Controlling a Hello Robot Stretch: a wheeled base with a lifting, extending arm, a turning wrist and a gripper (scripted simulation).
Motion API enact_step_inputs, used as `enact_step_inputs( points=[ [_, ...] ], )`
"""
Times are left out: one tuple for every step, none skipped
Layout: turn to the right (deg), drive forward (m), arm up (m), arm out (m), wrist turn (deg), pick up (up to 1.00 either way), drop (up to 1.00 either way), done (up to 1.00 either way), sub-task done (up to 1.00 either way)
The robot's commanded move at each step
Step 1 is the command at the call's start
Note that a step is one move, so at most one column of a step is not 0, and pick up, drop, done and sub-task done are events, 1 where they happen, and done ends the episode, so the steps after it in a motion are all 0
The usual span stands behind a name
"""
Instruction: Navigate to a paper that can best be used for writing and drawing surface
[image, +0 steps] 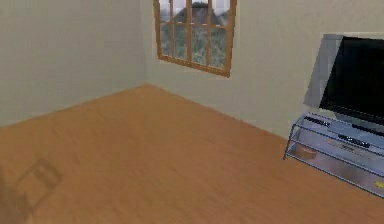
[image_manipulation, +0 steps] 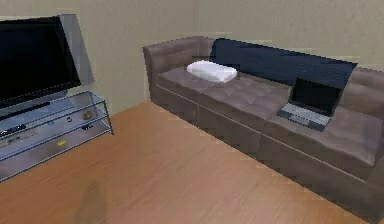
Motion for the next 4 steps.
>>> enact_step_inputs(
  points=[
    [-3.0, 0.0, 0.0, 0.0, 0.0, 0.0, 0.0, 0.0, 0.0],
    [0.0, 0.45, 0.0, 0.0, 0.0, 0.0, 0.0, 0.0, 0.0],
    [-42.0, 0.0, 0.0, 0.0, 0.0, 0.0, 0.0, 0.0, 0.0],
    [0.0, 1.0, 0.0, 0.0, 0.0, 0.0, 0.0, 0.0, 0.0]
  ],
)
